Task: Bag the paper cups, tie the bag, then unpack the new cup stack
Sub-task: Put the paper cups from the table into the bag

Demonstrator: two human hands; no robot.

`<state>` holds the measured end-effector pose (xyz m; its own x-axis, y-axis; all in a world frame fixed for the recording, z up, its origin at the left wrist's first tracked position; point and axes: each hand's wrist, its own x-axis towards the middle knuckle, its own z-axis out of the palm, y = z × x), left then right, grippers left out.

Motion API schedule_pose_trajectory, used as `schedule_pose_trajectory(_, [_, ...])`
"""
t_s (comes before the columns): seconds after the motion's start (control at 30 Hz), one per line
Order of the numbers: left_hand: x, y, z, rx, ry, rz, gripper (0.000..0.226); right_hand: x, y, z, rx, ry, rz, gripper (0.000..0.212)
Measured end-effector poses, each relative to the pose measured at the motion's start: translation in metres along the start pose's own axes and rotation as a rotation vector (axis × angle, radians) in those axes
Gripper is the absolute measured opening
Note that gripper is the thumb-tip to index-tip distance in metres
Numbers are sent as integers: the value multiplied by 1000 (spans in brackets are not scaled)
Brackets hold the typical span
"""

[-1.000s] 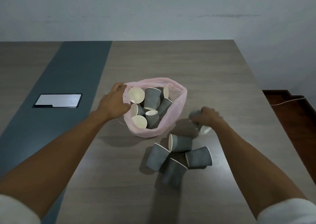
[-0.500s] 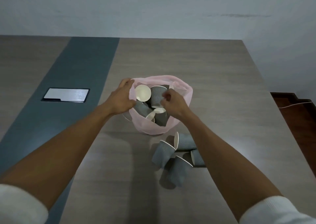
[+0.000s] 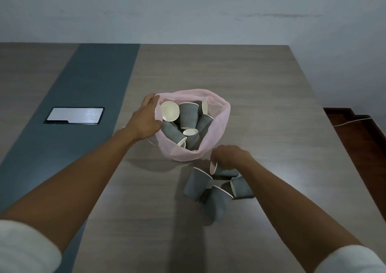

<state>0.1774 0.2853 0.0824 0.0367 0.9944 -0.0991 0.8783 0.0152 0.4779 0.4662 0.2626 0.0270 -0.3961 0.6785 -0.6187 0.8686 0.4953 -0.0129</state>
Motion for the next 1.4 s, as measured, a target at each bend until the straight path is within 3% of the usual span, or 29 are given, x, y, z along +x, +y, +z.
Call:
schedule_pose_trajectory(0.1, [-2, -1, -1, 17, -8, 14, 88, -12, 19, -38, -88, 68, 104, 45])
schedule_pose_trajectory(0.2, [-3, -2, -2, 16, -11, 22, 90, -26, 45, -91, 24, 205, 187, 51])
schedule_pose_trajectory(0.37, [-3, 0, -3, 6, -3, 31, 92, -17, 22, -135, 675, 622, 47, 14])
schedule_pose_trajectory(0.43, [-3, 0, -5, -14, -5, 38, 94, -4, -1, -131, 719, 648, -10, 12])
schedule_pose_trajectory(0.57, [-3, 3, -4, -59, -2, 71, 89, 27, -32, -119, 490, 581, -39, 41])
schedule_pose_trajectory(0.67, [-3, 5, -2, -79, -1, 76, 89, 40, -41, -119, 476, 530, -60, 58])
schedule_pose_trajectory(0.73, [-2, 4, -1, -87, 5, 79, 91, 44, -39, -116, 523, 555, -34, 49])
schedule_pose_trajectory(0.83, [-4, 5, 3, -78, 16, 33, 96, 39, -30, -110, 626, 526, -37, 10])
schedule_pose_trajectory(0.87, [-5, 5, 5, -79, 14, 15, 97, 34, -28, -107, 652, 410, -57, 8])
schedule_pose_trajectory(0.97, [-7, 5, 9, -103, 13, 2, 98, 20, -24, -86, 611, -151, -89, 14])
schedule_pose_trajectory(1.03, [-8, 3, 12, -117, 10, 10, 93, 23, -24, -61, 571, -290, -81, 13])
schedule_pose_trajectory(1.23, [-12, -1, 16, -154, 18, -27, 83, 29, -39, 0, 435, -250, -118, 17])
schedule_pose_trajectory(1.4, [-15, 8, 8, 43, 69, -29, 70, 5, -25, -33, 605, -155, -88, 24])
